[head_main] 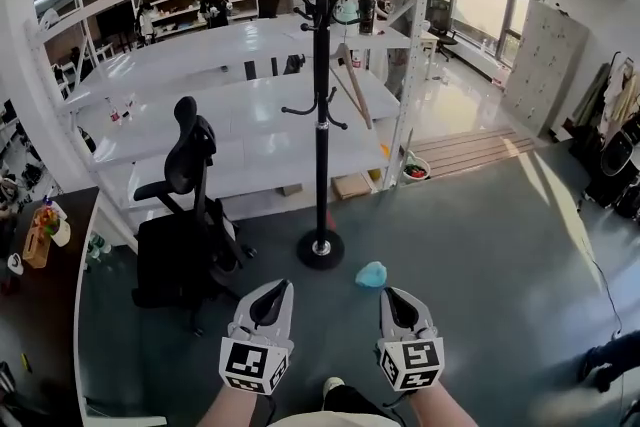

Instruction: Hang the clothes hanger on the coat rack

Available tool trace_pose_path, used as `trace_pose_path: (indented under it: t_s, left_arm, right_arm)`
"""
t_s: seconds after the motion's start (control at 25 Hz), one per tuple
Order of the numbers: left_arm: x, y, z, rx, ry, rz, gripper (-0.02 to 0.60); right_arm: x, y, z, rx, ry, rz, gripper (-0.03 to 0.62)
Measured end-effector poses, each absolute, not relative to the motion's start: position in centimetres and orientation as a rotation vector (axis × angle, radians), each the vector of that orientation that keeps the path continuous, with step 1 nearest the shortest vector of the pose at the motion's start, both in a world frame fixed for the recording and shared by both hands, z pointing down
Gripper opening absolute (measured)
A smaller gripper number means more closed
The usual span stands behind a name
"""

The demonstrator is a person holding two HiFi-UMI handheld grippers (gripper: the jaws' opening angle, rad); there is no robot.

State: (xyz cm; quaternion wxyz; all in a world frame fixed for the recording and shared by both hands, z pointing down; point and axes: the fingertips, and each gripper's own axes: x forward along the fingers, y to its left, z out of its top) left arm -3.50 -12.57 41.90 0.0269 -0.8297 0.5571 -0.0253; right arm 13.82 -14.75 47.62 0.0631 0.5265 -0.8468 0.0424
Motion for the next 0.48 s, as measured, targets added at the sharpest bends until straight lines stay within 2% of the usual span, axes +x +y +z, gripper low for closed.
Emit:
trace_pose_path:
  t_s: [0.48]
  left_arm:
    - [-6.7, -0.6, 41.3, -2.576, 1.663, -0.08, 0.0]
  right_arm:
    - [9.2, -2.2, 47.5, 1.582, -2.529, 0.109, 0.026]
